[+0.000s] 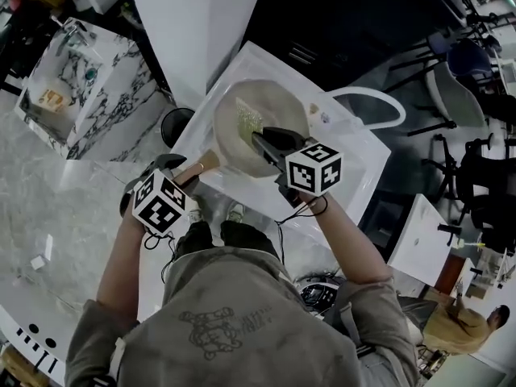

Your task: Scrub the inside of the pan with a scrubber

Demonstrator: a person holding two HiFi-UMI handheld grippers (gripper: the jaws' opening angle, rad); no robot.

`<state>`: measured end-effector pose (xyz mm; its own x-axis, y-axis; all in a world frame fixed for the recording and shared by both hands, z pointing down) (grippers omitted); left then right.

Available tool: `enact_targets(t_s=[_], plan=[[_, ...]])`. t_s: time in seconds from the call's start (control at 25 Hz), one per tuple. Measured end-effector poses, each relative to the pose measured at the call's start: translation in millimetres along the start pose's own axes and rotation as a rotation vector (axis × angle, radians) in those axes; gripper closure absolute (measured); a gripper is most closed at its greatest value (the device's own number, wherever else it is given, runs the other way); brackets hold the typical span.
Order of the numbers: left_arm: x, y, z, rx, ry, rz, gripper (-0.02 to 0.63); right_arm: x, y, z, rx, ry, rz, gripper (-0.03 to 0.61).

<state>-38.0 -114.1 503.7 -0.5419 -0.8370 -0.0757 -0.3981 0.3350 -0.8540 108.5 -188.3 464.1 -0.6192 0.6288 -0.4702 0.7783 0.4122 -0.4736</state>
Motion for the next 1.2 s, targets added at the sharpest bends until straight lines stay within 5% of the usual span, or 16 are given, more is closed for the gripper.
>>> enact_targets(t_s=[0.32,0.64,0.84,1.2], plan=[[9.5,53.2,63.5,-0.316,-0.022,0.118,0.43,33.7,34.3,46.6,-0.155,0.171,-0.119,0.515],[28.3,105.9,111.6,-0.53,-0.011,0.224,0.467,87.4,89.1,102.0,-0.396,0.327,-0.233,0.515],[32.2,141.2,142.1,-0.667,0.001,0.266,0.501,122.6,114.8,122.5,-0.492,0.363,-0.217,0.515],[25.3,201.2,176.4,-0.843,0.019,0.303,0.552,155.4,177.9,137.8,-0.654,0.416,-0.338,0.515]])
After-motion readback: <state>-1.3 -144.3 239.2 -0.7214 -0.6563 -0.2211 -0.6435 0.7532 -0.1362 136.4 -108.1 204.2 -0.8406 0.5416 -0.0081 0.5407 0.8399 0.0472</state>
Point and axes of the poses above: the fingertips, and each gripper's own axes: y backward along the fingers, x to its left, z out of its top, the point moved 1 cm from there along y, backward along the fingers, and after that the axes turned 6 degrees about z, right-handed, at the moved point
